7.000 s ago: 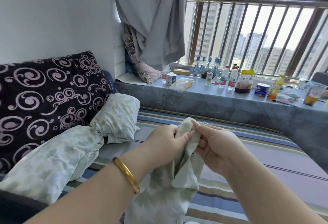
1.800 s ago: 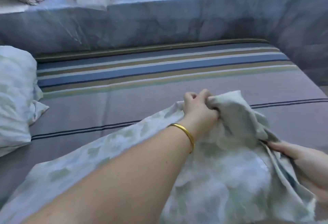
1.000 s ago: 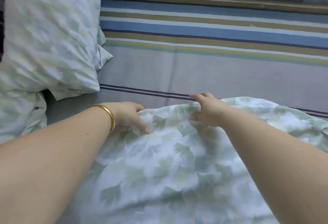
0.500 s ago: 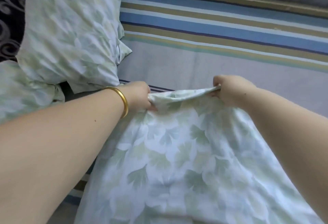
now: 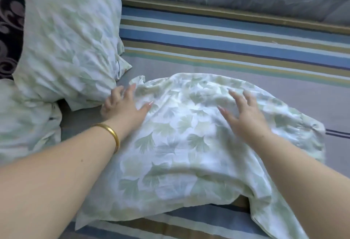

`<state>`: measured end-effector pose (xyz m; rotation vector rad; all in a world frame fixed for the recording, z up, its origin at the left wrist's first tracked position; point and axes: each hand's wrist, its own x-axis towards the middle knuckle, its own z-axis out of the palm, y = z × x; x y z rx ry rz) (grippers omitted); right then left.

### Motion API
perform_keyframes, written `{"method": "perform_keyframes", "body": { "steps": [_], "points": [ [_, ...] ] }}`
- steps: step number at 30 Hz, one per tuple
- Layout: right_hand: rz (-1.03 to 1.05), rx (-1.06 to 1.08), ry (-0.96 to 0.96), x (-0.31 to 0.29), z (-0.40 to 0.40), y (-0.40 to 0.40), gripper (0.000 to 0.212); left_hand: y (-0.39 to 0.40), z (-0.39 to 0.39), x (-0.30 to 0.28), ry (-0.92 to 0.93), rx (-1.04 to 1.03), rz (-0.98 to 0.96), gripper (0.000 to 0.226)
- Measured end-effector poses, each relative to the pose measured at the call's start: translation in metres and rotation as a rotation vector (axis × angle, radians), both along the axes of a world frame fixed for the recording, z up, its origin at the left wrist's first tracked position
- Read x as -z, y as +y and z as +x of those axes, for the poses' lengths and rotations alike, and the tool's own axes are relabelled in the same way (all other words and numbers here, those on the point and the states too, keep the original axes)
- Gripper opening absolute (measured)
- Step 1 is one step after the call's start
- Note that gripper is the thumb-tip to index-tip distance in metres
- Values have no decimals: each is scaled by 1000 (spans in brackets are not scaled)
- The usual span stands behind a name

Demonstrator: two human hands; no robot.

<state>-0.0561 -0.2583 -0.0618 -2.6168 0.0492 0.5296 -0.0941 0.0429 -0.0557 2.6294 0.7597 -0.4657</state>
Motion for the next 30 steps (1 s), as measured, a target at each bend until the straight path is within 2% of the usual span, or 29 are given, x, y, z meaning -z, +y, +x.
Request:
{"method": "perform_keyframes", "body": {
  "steps": [3, 6, 8, 11, 13, 15, 17, 18, 20, 23, 26, 30],
  "points": [
    [12, -136, 160, 24, -55, -9, 63, -41, -35, 15, 105, 185, -60, 83],
    [-106, -158, 293, 41, -90, -39, 58, -69, -36, 18, 247, 323, 20, 90],
    [-156, 2, 211, 43, -102, -71, 57, -82, -25, 12, 203, 370, 109, 81],
    [-220, 479, 84, 40, -113, -128, 62, -117, -13, 5, 57, 596, 93, 71],
    [-240, 708, 173, 39, -121, -162, 75, -152, -13, 2, 63, 782, 24, 70],
    [-247, 811, 310, 38, -125, -185, 94, -185, -17, 6, 125, 891, -12, 72],
    [-145, 889, 354, 40, -123, -192, 98, -208, -21, 11, 200, 941, -18, 75],
    [-55, 915, 352, 41, -120, -194, 93, -219, -23, 14, 235, 966, -13, 76],
    [31, 854, 361, 38, -110, -202, 70, -233, -29, 20, 282, 1025, 16, 79],
    [-31, 692, 235, 17, -87, -236, 22, -248, -35, 26, 327, 1109, 52, 84],
    [-123, 703, 49, -11, -65, -278, 16, -258, -35, 28, 339, 1170, 3, 88],
    [-334, 763, 14, -20, -43, -282, 19, -269, -30, 24, 375, 1155, -104, 92]
  ]
}}
